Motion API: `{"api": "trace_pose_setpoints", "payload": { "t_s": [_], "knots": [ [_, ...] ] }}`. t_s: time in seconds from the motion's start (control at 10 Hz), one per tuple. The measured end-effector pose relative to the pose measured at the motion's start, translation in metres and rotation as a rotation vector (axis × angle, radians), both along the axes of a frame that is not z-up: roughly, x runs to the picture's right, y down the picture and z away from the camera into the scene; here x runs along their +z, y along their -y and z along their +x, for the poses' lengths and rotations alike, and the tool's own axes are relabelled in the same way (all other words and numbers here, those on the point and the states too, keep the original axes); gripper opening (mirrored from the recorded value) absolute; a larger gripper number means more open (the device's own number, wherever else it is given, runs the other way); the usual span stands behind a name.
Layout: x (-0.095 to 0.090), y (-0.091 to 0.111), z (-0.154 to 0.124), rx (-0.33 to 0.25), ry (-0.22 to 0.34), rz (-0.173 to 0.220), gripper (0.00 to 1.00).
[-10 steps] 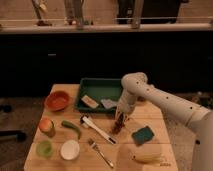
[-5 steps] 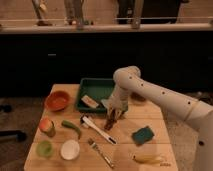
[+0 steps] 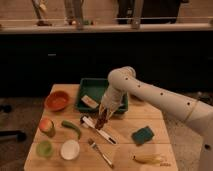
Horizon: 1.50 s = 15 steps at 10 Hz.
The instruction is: Place grapes in plastic cup
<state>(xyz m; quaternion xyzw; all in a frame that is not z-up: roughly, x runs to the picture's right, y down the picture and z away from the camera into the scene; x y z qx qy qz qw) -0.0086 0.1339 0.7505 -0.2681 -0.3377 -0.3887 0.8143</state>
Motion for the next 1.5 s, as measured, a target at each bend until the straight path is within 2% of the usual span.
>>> {"api": "trace_pose_setpoints", "payload": {
  "t_s": [0.8,0.9,1.2,1.4,1.5],
  "knots": [
    [-0.003,0.000,-0.003,0.013,0.007,-0.009,0.00],
    [-0.002,0.001,-0.003,0.015,0.021,-0.008,0.00],
    [-0.003,0.006,-0.035,-0.003,0.080,-0.001,0.00],
    [-0.009,0.013,-0.071,-0.031,0.139,0.010,0.00],
    [-0.011,0.016,-0.077,-0.035,0.155,0.015,0.00]
  ]
}}
